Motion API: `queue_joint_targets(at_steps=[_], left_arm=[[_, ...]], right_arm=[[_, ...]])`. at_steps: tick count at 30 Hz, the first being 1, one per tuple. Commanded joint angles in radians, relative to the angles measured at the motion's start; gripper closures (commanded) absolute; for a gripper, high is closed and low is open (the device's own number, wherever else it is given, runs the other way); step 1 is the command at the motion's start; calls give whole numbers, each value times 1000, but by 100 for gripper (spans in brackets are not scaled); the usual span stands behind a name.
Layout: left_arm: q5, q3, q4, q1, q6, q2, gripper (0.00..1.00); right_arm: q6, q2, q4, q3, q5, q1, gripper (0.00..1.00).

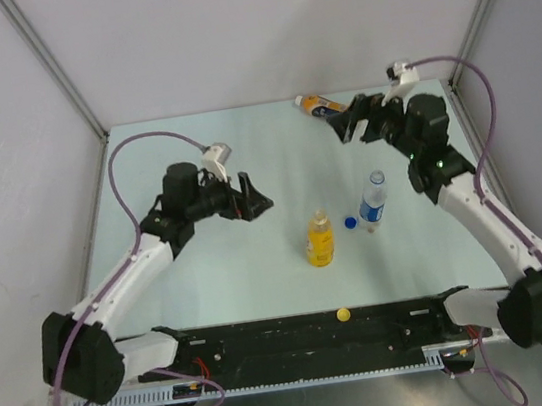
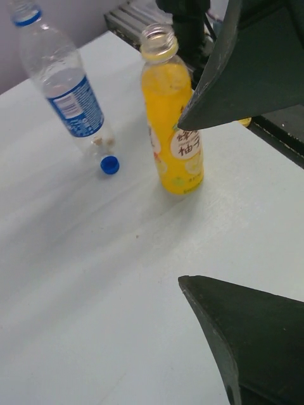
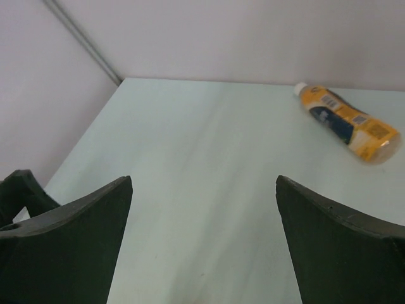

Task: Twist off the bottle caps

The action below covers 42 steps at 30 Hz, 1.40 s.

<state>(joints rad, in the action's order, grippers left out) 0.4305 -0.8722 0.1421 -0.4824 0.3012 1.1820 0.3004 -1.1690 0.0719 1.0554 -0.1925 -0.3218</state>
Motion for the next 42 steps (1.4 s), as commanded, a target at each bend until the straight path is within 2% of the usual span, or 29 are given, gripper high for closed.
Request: queue_joint_targets(at_steps=[1,5,10,13,19,28,33,37,42], left_arm=[[271,-66,-9,156,94,94,1],[320,-80,-4,240,107,140,1],[296,-90,12,266,63,141,1],[298,-101,22,267,41,155,1],[311,-109,29,267,8,198,0],[355,-119,31,267,-8,275,1],[353,-116,35,267,-25,268,1],[299,-94,36,267,-26,243,1],[301,-78,36,266,-14,243,1]], right_arm=[[45,-153,-15,149,-128,150,1],[80,-305,18,233,-189,238,1],[38,-501,7,375,-223,257,1],[-4,-634,-45,490,-242,258,1],[-110,-935,-267,811,-242,254,2],[-172,-1213,-305,1116,-206,250,1],[-300,-1314,-352,1210,-164,221,1],[-415,-1353,-358,1212,-67,184,1],[-510,-1378,-366,1201,-29,164,1]])
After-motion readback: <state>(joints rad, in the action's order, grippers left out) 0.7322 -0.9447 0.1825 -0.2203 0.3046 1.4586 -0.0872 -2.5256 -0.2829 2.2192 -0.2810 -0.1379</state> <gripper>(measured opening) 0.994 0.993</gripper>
